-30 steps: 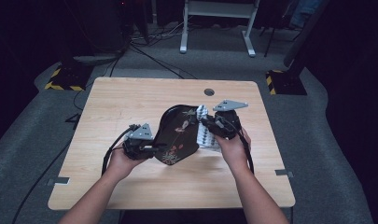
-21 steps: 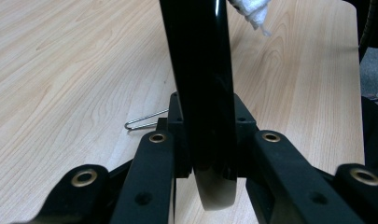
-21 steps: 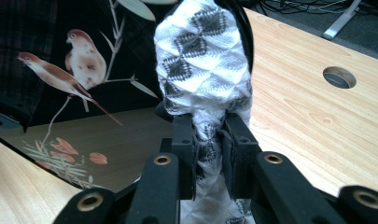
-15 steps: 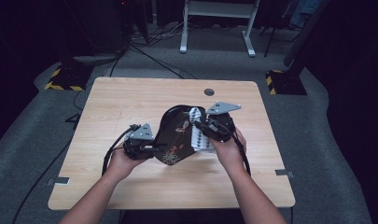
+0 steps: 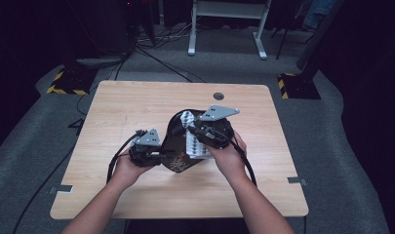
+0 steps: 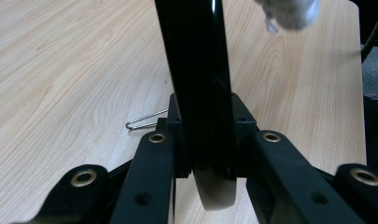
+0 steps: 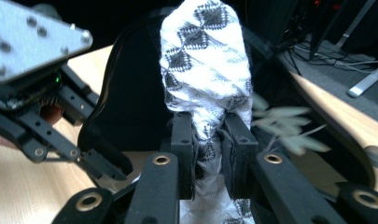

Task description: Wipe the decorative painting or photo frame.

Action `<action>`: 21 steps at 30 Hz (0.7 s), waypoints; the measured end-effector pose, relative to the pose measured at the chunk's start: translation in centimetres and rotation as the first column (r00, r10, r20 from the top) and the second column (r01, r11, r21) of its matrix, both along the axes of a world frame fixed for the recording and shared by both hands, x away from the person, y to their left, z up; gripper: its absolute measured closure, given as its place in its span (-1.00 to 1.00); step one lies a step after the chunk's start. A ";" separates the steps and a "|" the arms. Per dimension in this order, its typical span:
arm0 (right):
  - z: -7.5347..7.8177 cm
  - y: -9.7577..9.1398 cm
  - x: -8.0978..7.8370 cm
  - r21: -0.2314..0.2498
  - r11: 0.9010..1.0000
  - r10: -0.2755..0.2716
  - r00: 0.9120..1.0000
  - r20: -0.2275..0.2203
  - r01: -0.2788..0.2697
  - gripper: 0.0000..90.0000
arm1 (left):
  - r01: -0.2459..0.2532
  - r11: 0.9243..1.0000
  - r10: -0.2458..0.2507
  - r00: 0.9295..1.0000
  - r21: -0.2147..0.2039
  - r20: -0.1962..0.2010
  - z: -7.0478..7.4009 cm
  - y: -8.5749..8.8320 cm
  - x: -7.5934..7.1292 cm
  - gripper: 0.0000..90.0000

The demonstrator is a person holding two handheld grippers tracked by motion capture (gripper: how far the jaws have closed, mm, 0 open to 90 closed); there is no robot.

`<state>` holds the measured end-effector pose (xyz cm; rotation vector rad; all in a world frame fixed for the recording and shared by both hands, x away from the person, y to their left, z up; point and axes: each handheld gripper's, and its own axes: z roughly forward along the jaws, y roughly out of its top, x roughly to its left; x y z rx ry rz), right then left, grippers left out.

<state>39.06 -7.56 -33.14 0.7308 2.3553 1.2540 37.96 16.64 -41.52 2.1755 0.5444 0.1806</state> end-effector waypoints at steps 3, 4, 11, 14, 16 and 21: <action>-1.1 0.3 -0.2 -0.024 1.000 0.008 1.000 -0.011 -0.008 0.72 | 0.000 1.000 0.000 1.000 0.007 0.008 0.0 -0.2 0.0 0.70; -1.5 0.3 -0.2 -0.026 1.000 0.010 1.000 -0.019 -0.011 0.72 | -0.001 1.000 0.001 1.000 0.006 0.006 0.0 -0.2 0.0 0.70; -3.3 0.2 -0.3 -0.063 0.998 0.012 0.998 -0.056 -0.015 0.72 | 0.003 1.000 -0.003 1.000 0.004 0.004 0.0 -0.1 0.0 0.70; -3.9 0.1 -0.4 -0.068 0.998 0.011 0.997 -0.070 -0.015 0.72 | 0.003 1.000 -0.003 1.000 0.003 0.003 0.0 -0.1 0.0 0.70; -4.3 0.1 -0.3 -0.076 0.997 0.012 0.997 -0.075 -0.018 0.72 | 0.004 1.000 -0.004 1.000 0.002 0.003 0.0 -0.1 0.0 0.70; -2.8 -0.2 0.0 -0.070 0.998 0.002 0.999 -0.055 -0.005 0.72 | 0.001 1.000 -0.001 1.000 0.005 0.008 0.0 -0.1 -0.1 0.70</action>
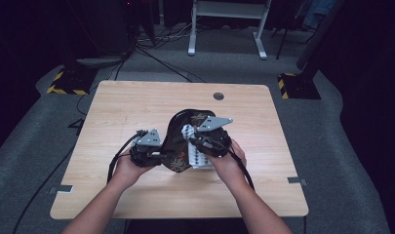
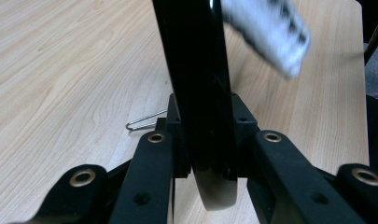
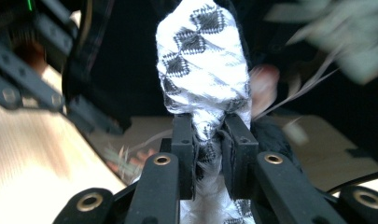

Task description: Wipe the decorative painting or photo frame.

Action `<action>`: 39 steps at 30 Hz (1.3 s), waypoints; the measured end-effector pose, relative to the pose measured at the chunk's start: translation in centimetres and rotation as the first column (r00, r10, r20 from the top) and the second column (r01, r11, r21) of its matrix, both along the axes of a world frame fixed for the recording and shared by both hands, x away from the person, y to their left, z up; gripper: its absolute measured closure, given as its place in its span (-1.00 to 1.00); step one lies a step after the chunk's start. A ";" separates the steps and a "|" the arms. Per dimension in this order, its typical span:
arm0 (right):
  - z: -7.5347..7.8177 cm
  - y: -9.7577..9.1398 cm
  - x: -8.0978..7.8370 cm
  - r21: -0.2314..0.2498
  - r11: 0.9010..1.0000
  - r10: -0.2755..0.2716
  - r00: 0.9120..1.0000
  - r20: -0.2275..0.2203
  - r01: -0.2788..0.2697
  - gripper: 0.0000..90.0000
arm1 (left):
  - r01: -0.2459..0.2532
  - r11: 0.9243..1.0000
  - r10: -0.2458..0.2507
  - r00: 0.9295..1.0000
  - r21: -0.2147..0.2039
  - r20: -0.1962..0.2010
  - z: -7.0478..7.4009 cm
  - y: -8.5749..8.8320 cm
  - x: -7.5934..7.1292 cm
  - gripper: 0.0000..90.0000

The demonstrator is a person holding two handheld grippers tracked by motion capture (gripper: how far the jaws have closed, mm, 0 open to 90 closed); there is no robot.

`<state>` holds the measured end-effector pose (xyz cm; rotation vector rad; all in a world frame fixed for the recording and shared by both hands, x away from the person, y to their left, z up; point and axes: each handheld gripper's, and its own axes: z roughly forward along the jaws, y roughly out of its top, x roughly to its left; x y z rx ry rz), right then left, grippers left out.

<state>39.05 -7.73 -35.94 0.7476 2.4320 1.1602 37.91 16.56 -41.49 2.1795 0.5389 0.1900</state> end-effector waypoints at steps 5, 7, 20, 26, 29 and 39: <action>2.7 -0.5 0.3 0.031 0.999 -0.020 0.999 0.045 0.018 0.72 | 0.003 1.000 -0.003 1.000 0.000 -0.001 0.0 0.0 0.0 0.71; 2.9 -0.5 0.3 0.035 0.999 -0.021 0.999 0.049 0.019 0.72 | 0.003 1.000 -0.003 1.000 0.000 -0.002 0.0 0.0 0.0 0.71; -2.0 -1.0 0.2 -0.004 1.000 -0.031 0.999 -0.037 0.031 0.72 | 0.003 1.000 -0.003 1.000 -0.003 -0.003 0.0 0.0 0.0 0.71; -0.1 -1.0 0.6 0.013 0.999 -0.037 0.999 -0.012 0.037 0.72 | 0.001 1.000 -0.001 1.000 0.000 -0.003 0.0 0.0 0.0 0.70; 1.5 -1.1 0.8 0.032 0.998 -0.045 0.999 0.010 0.045 0.72 | 0.002 1.000 -0.002 1.000 0.000 -0.002 0.0 0.0 0.0 0.70; 0.4 -1.6 0.9 0.038 0.997 -0.059 0.998 -0.013 0.060 0.72 | 0.001 1.000 -0.001 1.000 0.003 0.000 0.0 0.0 0.0 0.70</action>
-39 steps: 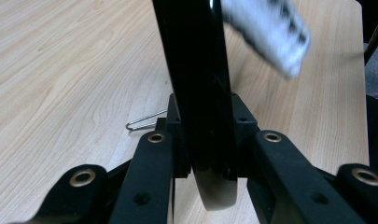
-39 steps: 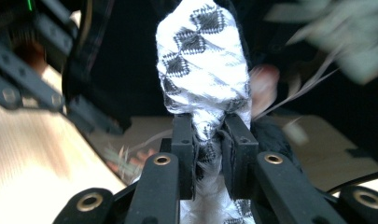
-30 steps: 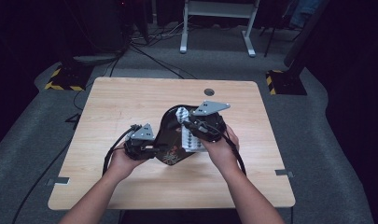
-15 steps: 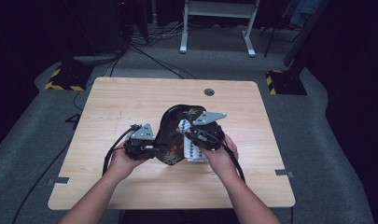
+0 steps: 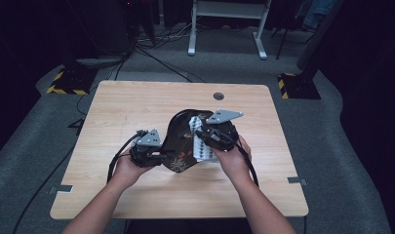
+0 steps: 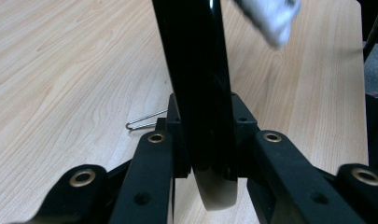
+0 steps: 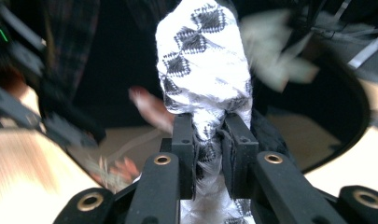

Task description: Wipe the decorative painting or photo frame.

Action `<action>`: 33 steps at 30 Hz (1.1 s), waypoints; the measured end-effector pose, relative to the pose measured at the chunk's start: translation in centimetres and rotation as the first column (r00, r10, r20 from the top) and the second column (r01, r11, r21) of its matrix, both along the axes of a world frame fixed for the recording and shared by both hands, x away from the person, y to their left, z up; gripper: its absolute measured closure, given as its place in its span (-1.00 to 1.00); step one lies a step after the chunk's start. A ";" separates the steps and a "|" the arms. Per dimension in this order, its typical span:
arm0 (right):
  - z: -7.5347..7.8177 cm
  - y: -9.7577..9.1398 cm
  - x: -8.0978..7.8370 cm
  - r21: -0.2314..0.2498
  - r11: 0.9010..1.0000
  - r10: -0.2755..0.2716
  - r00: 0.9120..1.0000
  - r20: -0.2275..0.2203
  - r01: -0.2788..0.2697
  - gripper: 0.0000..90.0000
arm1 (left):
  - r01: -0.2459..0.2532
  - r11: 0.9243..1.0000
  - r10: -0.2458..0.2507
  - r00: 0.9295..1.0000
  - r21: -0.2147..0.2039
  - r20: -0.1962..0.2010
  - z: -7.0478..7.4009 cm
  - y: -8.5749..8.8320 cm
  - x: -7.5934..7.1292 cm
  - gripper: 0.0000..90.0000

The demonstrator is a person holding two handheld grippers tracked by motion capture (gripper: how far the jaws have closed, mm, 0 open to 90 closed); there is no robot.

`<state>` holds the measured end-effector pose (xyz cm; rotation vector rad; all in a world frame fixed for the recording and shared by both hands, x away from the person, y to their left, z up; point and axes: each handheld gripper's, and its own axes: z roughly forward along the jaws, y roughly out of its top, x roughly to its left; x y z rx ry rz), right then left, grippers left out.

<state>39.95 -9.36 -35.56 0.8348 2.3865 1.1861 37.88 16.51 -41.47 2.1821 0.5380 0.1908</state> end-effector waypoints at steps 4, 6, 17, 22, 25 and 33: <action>-1.9 -0.2 -0.1 -0.013 1.000 -0.003 0.999 -0.040 0.003 0.72 | 0.001 1.000 -0.001 1.000 -0.001 -0.001 0.0 0.0 0.0 0.70; -2.4 -0.3 -0.1 -0.013 1.000 -0.005 0.999 -0.051 0.004 0.72 | 0.000 1.000 0.000 1.000 -0.003 -0.002 0.0 0.0 0.0 0.70; 2.2 -0.6 0.4 0.038 0.999 -0.019 1.000 0.022 0.019 0.72 | 0.003 1.000 -0.003 1.000 0.002 0.003 0.0 -0.1 0.0 0.70; 3.4 -0.7 0.4 0.052 0.998 -0.024 0.999 0.047 0.021 0.72 | 0.005 1.000 -0.005 1.000 0.001 0.003 0.0 -0.1 -0.1 0.70; 2.7 -0.7 0.4 0.055 0.998 -0.026 0.999 0.034 0.024 0.72 | 0.004 1.000 -0.004 1.000 0.002 0.002 0.0 -0.1 0.0 0.70; -1.4 -0.9 0.3 0.019 1.000 -0.023 0.999 -0.042 0.024 0.72 | 0.003 1.000 -0.003 1.000 0.001 0.001 0.0 -0.2 -0.1 0.70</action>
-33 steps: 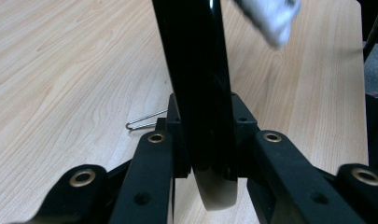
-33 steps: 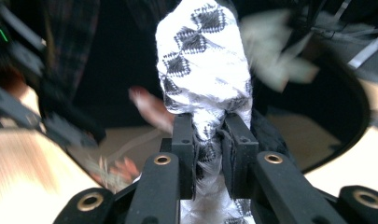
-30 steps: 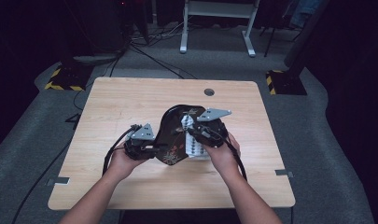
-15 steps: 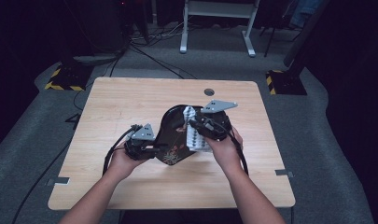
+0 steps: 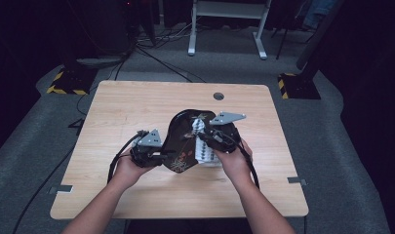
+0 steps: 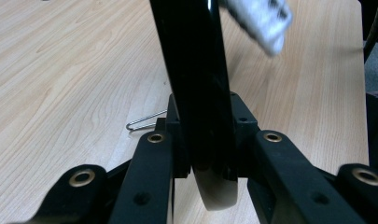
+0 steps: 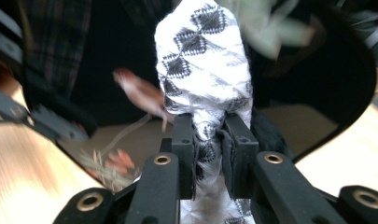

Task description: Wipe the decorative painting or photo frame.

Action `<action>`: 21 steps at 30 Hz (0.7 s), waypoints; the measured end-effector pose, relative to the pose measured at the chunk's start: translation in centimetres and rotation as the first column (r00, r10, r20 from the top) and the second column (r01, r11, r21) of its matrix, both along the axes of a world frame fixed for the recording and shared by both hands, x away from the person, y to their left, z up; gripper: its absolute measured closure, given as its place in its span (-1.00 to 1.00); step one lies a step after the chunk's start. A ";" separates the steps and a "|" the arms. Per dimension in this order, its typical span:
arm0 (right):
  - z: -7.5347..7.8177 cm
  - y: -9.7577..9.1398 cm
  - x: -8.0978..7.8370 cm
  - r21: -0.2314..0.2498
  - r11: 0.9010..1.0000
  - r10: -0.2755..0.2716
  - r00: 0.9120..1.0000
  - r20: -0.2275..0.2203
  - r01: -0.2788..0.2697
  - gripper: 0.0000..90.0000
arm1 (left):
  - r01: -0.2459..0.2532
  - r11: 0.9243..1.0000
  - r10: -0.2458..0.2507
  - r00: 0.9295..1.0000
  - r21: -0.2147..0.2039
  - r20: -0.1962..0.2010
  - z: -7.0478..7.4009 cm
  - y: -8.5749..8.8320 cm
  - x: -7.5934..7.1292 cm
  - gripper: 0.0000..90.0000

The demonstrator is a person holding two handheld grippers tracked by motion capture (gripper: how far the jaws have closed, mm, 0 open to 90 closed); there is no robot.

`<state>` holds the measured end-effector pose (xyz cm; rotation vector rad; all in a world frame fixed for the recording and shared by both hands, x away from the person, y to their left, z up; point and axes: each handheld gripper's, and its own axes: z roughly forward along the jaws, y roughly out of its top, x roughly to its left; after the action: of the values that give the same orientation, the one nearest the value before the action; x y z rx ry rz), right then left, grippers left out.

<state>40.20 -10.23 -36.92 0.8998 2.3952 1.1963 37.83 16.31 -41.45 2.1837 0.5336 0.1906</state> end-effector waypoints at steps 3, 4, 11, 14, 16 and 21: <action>-1.0 -0.1 -0.1 -0.011 1.000 0.000 1.000 -0.020 0.000 0.72 | 0.001 1.000 -0.001 1.000 -0.002 -0.001 0.0 0.0 0.0 0.70; -1.0 -0.1 0.0 -0.012 1.000 0.001 1.000 -0.022 -0.002 0.72 | 0.001 1.000 -0.001 1.000 -0.001 -0.001 0.0 0.0 0.0 0.70; 1.6 -0.3 0.4 0.003 1.000 -0.008 1.000 0.020 0.008 0.72 | 0.001 1.000 -0.001 1.000 0.000 0.000 0.0 0.0 0.0 0.70; 3.2 -0.5 0.6 0.012 1.000 -0.017 0.999 0.051 0.016 0.72 | 0.001 1.000 -0.001 1.000 0.001 0.000 0.0 0.0 0.0 0.70; 3.7 -0.6 0.7 0.021 1.000 -0.023 0.998 0.061 0.022 0.72 | 0.001 1.000 -0.001 1.000 0.002 0.000 0.0 0.0 0.0 0.70; 2.3 -0.7 0.6 0.022 1.000 -0.020 0.999 0.040 0.019 0.72 | 0.000 1.000 0.000 1.000 -0.001 -0.002 0.0 0.0 0.0 0.70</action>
<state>40.81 -10.88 -34.66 0.8955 2.3411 1.2242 37.84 16.33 -41.48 2.1831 0.5350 0.1881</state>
